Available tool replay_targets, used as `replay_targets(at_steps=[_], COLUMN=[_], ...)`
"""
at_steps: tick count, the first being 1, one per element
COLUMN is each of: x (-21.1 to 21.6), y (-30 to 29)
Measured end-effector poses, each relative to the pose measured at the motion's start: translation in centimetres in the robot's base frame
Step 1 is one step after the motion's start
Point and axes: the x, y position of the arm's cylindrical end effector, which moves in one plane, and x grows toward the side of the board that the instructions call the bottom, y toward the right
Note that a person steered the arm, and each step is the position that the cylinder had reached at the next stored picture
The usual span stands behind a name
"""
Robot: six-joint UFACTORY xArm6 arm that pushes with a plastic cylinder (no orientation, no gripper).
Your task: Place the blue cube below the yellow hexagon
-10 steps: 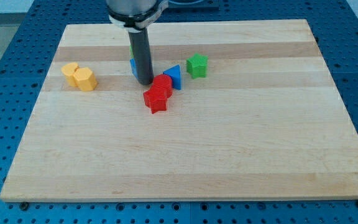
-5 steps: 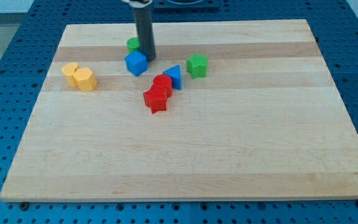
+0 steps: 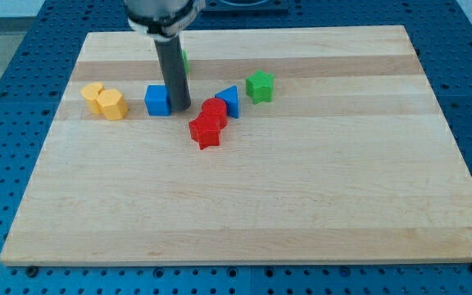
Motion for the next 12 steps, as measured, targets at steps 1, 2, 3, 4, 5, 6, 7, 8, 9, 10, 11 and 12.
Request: replay_targets(at_steps=[1, 2, 3, 4, 5, 6, 7, 8, 9, 10, 11, 12], x=[0.0, -4.4, -6.8, -3.2, 1.5, 1.5, 1.6, 4.5, 7.9, 8.0, 7.8, 8.2], y=[0.5, 1.1, 0.4, -3.3, -3.9, -3.3, -0.4, 0.5, -0.5, -6.2, -9.2, -5.9])
